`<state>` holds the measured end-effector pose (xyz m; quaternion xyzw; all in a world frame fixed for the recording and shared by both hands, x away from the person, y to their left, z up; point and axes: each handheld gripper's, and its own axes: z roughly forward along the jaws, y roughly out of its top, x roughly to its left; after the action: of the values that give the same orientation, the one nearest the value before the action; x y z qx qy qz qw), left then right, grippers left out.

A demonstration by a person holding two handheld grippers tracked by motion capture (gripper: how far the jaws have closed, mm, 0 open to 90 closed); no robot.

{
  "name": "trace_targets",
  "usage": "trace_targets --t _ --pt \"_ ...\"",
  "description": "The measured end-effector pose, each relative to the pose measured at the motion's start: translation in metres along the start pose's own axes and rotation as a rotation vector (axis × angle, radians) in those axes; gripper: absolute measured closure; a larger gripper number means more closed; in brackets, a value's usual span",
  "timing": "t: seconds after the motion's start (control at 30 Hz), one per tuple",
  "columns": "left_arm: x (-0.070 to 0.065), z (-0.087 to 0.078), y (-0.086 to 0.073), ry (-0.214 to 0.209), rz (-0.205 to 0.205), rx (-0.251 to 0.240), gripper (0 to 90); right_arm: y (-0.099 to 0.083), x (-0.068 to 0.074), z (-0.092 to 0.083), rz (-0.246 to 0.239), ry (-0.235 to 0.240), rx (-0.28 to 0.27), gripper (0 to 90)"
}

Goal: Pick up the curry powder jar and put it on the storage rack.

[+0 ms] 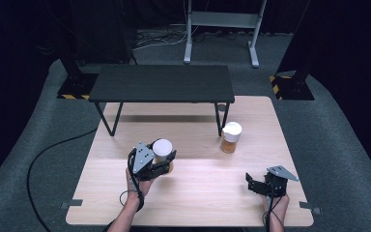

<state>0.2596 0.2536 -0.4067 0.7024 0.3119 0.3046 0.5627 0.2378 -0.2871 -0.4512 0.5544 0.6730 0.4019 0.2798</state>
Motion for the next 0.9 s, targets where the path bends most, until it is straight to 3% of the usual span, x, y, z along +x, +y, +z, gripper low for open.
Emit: trace_targets --t 0.47,0.9 --pt "0.010 0.008 0.001 0.003 -0.016 0.019 33.3 0.000 -0.001 0.000 0.000 0.002 -0.002 1.9" --pt "0.014 0.014 0.007 0.006 -0.002 0.023 33.3 0.001 -0.001 0.001 0.000 0.005 0.004 1.9"
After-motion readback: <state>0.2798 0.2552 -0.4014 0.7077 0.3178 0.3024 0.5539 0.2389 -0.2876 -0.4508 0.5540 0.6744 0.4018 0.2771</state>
